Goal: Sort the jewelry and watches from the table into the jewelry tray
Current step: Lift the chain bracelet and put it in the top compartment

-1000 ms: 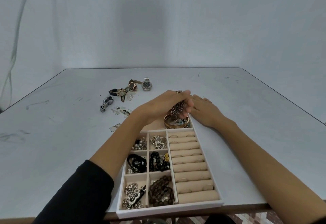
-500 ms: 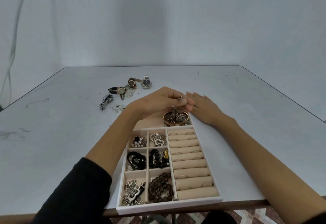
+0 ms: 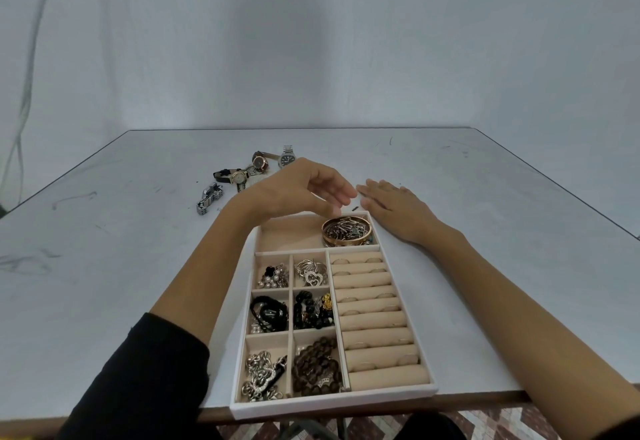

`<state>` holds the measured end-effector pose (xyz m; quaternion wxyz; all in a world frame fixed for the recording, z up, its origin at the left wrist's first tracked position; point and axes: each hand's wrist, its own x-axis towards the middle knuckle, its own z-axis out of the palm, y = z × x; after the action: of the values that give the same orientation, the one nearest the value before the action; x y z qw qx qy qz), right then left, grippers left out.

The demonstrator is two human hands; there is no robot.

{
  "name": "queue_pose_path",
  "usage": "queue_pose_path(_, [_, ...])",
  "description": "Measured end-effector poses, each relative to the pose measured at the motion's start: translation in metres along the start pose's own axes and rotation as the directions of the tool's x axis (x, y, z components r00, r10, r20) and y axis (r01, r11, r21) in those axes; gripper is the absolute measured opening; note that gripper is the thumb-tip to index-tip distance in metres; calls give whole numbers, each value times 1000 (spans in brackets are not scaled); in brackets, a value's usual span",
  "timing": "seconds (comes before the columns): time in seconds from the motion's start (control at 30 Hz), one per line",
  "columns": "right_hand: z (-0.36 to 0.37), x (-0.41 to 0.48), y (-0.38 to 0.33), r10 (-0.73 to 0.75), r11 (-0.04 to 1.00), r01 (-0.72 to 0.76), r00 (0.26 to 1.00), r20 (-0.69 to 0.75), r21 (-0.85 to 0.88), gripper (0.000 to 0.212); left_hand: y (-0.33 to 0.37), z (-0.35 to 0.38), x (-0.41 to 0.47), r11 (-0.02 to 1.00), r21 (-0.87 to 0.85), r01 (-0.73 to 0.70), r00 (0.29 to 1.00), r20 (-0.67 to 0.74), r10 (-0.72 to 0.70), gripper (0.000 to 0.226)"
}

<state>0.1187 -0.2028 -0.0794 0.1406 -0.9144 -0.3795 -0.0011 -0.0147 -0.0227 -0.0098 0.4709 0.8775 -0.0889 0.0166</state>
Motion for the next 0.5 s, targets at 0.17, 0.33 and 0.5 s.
queue_pose_path(0.17, [1, 2, 1, 1, 1000, -1, 1000, -9, 1, 48, 2, 12, 3, 1000, 14, -27, 998, 59, 26, 35])
queue_pose_path(0.33, [0, 2, 0, 1, 1000, -1, 1000, 2, -9, 48, -1, 15, 5, 1000, 18, -19, 997, 71, 18, 32])
queue_pose_path(0.5, [1, 2, 2, -1, 1000, 1, 1000, 11, -8, 49, -1, 14, 3, 1000, 8, -1, 995, 98, 0, 28])
